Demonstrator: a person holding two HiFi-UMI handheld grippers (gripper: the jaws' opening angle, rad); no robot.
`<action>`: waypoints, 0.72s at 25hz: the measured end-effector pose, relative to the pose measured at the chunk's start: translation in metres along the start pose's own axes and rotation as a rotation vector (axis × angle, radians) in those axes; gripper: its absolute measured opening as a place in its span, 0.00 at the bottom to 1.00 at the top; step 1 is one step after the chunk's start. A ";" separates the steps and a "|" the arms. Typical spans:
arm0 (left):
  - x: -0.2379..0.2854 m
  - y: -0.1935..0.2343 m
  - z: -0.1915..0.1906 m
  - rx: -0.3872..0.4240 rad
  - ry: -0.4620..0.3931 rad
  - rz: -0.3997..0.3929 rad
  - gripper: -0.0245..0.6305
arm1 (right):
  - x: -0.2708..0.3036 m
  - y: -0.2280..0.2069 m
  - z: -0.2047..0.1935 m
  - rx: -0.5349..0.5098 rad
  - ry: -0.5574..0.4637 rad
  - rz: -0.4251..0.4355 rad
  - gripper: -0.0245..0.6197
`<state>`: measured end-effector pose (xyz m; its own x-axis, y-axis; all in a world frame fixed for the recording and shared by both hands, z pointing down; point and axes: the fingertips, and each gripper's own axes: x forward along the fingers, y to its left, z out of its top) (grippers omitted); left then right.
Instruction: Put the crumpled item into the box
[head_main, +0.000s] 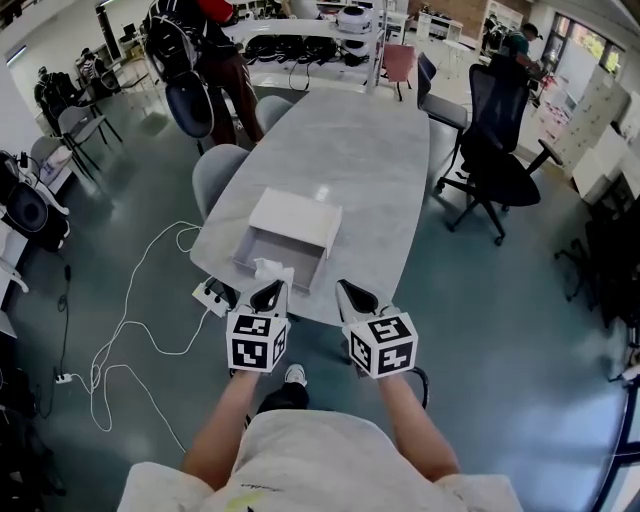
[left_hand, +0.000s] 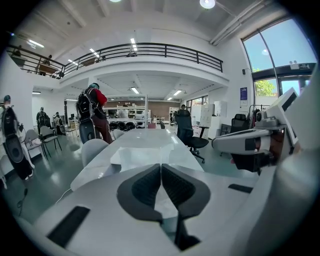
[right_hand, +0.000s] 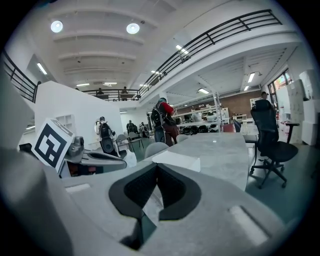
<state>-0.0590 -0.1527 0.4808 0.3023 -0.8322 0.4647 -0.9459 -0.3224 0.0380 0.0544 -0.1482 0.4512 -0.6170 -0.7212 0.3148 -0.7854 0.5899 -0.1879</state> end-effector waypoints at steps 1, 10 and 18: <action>0.006 0.005 0.002 0.002 0.004 -0.002 0.06 | 0.007 -0.002 0.003 0.002 -0.001 -0.001 0.05; 0.055 0.041 0.006 0.014 0.063 -0.038 0.06 | 0.059 -0.014 0.015 0.010 0.020 -0.023 0.05; 0.093 0.054 0.002 0.041 0.115 -0.083 0.06 | 0.082 -0.028 0.020 0.014 0.034 -0.062 0.05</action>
<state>-0.0819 -0.2486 0.5243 0.3616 -0.7453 0.5602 -0.9118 -0.4080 0.0458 0.0251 -0.2310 0.4633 -0.5649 -0.7436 0.3578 -0.8230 0.5390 -0.1793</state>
